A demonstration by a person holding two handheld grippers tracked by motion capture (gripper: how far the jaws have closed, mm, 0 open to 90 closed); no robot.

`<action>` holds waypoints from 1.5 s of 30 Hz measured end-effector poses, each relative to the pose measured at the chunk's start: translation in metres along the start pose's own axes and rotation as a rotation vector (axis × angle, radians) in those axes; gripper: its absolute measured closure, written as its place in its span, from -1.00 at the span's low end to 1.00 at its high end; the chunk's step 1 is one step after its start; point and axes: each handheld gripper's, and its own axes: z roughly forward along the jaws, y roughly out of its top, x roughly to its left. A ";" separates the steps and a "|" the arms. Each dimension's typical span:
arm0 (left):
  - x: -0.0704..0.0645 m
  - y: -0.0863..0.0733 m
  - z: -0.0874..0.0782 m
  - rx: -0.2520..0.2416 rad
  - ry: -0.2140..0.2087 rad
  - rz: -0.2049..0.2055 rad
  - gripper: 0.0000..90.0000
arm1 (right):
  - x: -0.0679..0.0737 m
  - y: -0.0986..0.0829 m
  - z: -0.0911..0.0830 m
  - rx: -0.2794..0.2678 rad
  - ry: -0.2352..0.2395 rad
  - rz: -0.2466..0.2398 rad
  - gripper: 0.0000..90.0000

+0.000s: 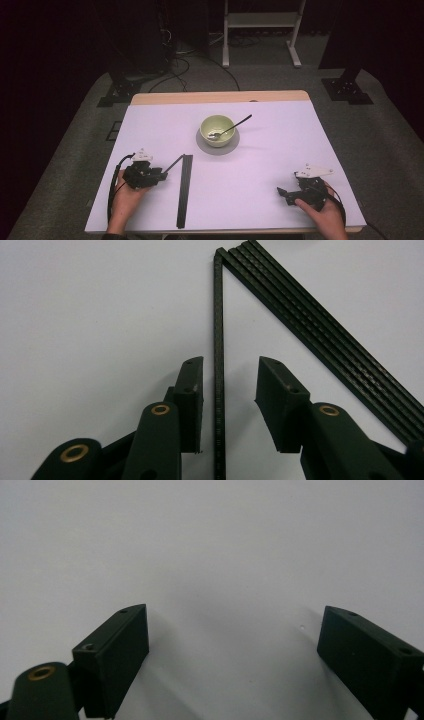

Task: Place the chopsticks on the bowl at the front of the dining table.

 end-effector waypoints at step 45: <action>-0.006 -0.002 0.002 0.008 0.098 -0.002 0.91 | 0.000 0.000 0.000 0.000 0.000 0.000 -0.74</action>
